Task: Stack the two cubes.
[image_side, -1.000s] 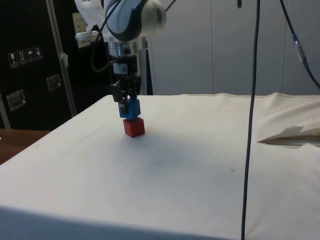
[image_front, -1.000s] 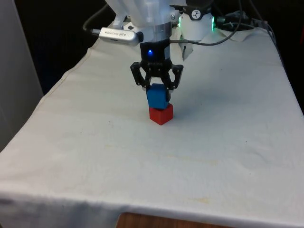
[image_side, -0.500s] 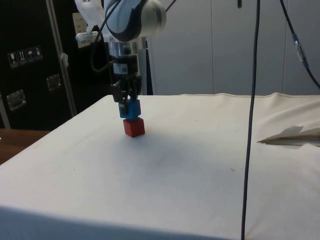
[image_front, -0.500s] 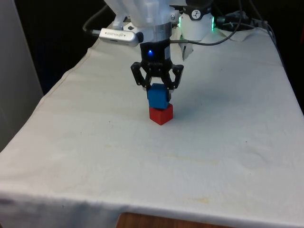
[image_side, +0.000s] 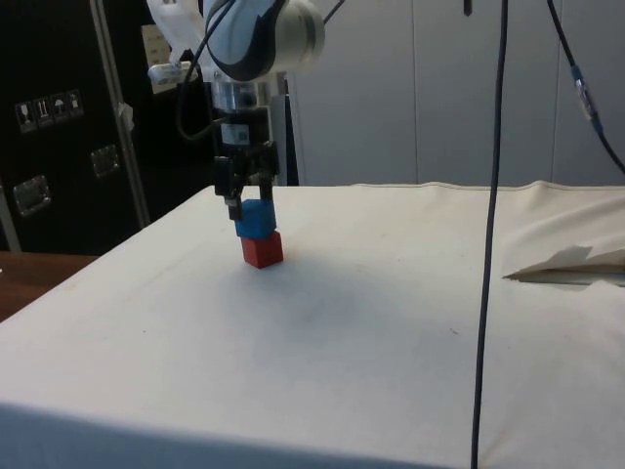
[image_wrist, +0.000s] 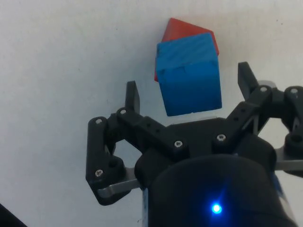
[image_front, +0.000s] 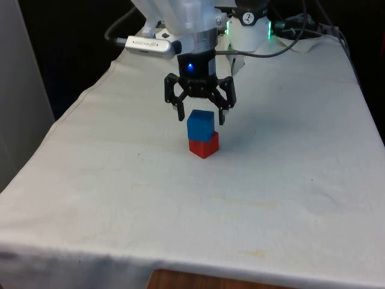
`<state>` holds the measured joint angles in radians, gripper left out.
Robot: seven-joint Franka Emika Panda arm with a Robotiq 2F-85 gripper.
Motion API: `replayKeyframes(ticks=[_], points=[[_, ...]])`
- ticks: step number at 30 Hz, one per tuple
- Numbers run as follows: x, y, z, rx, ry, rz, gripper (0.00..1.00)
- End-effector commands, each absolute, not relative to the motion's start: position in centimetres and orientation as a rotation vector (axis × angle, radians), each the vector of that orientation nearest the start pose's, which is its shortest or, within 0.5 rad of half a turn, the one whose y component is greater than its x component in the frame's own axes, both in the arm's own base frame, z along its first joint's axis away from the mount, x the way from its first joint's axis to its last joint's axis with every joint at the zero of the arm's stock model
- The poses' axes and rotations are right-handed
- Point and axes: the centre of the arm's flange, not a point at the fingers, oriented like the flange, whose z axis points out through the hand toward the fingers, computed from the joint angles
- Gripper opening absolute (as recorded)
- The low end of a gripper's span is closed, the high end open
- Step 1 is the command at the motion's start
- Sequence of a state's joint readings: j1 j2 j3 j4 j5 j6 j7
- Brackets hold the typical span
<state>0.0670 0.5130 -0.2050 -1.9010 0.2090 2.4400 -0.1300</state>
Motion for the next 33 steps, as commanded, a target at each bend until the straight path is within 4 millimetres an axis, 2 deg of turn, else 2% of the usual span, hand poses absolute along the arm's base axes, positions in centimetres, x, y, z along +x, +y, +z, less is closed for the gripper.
replayKeyframes(ticks=[1, 13, 22, 23, 31, 33], points=[[63.0, -8.0, 23.7, -3.089, 0.214, -0.067, 1.00], [63.0, -8.1, 23.8, -3.100, 0.215, -0.064, 1.00], [62.9, -8.2, 26.3, -3.098, 0.214, -0.031, 1.00], [63.0, -8.3, 26.0, -3.091, 0.211, -0.040, 1.00], [62.8, -8.1, 28.7, -3.098, 0.206, -0.020, 1.00], [62.8, -8.1, 28.8, -3.089, 0.201, -0.031, 1.00]])
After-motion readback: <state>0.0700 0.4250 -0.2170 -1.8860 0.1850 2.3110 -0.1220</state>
